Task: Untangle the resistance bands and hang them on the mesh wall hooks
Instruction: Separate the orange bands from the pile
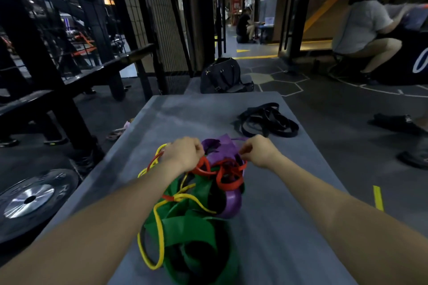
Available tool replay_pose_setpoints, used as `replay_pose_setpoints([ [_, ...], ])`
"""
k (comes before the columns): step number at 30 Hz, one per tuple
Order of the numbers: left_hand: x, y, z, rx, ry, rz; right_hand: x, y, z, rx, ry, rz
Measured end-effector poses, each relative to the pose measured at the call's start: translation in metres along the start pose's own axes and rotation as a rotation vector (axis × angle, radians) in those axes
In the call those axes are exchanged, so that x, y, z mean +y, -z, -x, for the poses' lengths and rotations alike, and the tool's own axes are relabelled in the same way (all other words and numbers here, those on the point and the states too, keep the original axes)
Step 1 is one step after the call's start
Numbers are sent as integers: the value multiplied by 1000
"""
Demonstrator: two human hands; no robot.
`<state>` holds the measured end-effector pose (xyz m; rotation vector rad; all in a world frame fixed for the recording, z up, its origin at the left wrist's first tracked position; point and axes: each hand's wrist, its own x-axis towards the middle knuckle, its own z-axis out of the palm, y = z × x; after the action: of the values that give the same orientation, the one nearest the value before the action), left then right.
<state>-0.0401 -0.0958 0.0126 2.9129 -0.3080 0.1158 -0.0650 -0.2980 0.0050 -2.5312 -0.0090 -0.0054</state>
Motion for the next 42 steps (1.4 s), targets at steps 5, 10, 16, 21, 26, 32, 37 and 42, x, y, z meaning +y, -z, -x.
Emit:
replay_pose_setpoints([
  [5, 36, -19, -3, -31, -124, 88, 16, -18, 0, -85, 61, 135],
  [10, 58, -37, 0, -132, -67, 15, 23, -36, -2, -164, 153, 148],
  [16, 62, -35, 5, -260, -15, -38, 25, -37, -2, -213, 138, 172],
  [21, 48, -24, 13, -315, -7, 160, 9, -33, 11, -211, 192, 115],
  [26, 29, -15, 28, -246, -67, 396, -11, -30, 20, -198, 185, 75],
  [32, 24, 12, 42, -280, 111, 767, -39, -19, 30, -132, 230, 87],
  [37, 20, 20, 43, -261, 118, 803, -56, -1, 41, -109, 266, 78],
  [42, 13, 23, 40, -142, 69, 640, -57, 11, 43, -64, 231, 89],
])
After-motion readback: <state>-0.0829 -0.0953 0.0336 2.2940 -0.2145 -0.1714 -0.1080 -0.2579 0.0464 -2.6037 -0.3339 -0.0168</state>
